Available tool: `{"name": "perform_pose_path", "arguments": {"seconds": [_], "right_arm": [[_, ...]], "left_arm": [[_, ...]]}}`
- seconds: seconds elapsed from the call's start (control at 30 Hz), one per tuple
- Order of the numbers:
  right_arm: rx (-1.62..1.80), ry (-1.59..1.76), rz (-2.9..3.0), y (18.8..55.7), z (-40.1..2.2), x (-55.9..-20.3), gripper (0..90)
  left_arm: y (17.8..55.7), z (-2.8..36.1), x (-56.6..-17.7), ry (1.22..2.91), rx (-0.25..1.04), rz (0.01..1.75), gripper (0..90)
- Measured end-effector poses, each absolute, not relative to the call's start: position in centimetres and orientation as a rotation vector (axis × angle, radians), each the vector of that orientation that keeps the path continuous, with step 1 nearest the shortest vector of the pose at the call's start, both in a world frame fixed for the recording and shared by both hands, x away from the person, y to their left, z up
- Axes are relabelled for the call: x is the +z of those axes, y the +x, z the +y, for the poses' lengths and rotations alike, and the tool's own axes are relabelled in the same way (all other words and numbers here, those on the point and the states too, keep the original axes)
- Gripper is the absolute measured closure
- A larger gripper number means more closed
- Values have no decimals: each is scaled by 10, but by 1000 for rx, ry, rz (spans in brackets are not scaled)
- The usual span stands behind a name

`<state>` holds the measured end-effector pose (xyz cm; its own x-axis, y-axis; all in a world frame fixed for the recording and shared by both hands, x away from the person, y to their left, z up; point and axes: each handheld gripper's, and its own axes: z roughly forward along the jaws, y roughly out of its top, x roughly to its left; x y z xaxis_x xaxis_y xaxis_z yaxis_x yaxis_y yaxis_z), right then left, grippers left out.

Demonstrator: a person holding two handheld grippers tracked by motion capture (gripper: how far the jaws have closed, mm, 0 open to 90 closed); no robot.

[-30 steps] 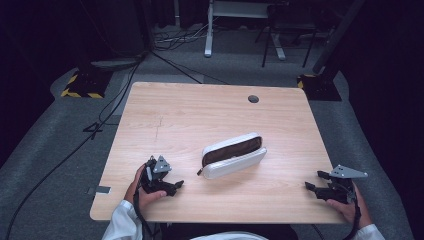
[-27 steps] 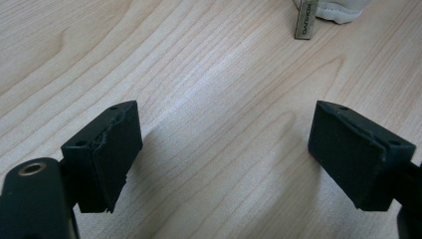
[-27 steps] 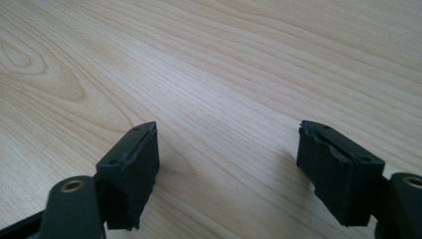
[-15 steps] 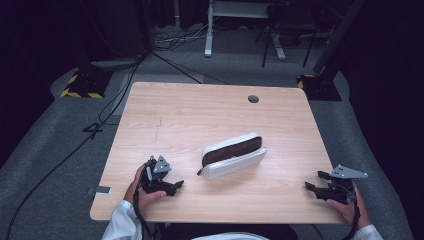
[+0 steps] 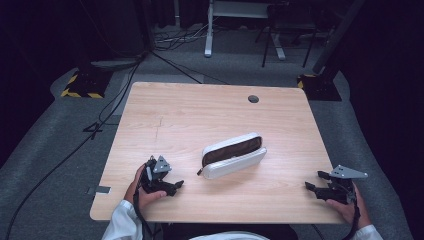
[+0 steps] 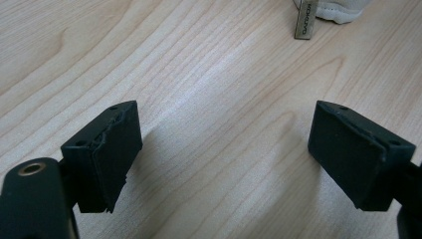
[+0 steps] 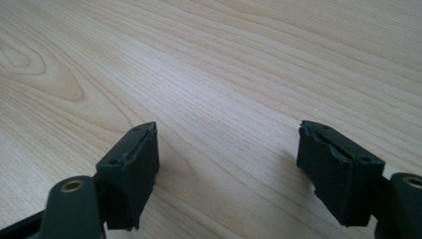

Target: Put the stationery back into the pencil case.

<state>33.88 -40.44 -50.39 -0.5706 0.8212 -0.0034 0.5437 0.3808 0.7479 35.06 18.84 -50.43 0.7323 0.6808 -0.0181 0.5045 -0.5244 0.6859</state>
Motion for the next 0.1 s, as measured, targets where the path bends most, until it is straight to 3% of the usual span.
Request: {"name": "perform_pose_path", "arguments": {"seconds": [0.1], "right_arm": [[1019,1185,2271,339,-404,-504,252]], "left_arm": [[351,188,-505,2236,331,897,141]]}}
